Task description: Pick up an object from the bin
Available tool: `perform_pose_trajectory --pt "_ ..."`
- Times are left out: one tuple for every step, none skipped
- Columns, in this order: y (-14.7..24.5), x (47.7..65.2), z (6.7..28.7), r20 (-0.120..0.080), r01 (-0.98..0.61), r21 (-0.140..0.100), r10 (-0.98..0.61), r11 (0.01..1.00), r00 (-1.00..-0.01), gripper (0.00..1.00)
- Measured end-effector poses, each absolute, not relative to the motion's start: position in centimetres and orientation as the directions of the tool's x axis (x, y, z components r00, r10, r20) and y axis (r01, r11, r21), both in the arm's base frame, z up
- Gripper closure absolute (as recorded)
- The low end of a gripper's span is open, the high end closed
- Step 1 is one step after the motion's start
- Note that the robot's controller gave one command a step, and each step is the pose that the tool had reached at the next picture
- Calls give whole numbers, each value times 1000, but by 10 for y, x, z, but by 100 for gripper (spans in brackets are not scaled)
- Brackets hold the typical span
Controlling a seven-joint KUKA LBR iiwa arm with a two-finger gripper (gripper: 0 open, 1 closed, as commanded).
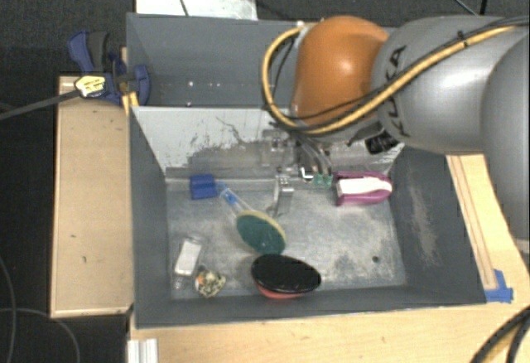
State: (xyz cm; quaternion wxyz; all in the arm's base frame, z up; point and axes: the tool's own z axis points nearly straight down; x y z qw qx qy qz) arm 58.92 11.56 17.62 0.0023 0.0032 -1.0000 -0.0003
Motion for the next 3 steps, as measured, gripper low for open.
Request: perform_pose_trajectory --pt "178 578 68 0 157 3 157 988 -988 0" --pt "129 532 102 1 186 -2 186 982 -982 0" --pt "106 526 104 -1 362 1 362 932 -932 0"
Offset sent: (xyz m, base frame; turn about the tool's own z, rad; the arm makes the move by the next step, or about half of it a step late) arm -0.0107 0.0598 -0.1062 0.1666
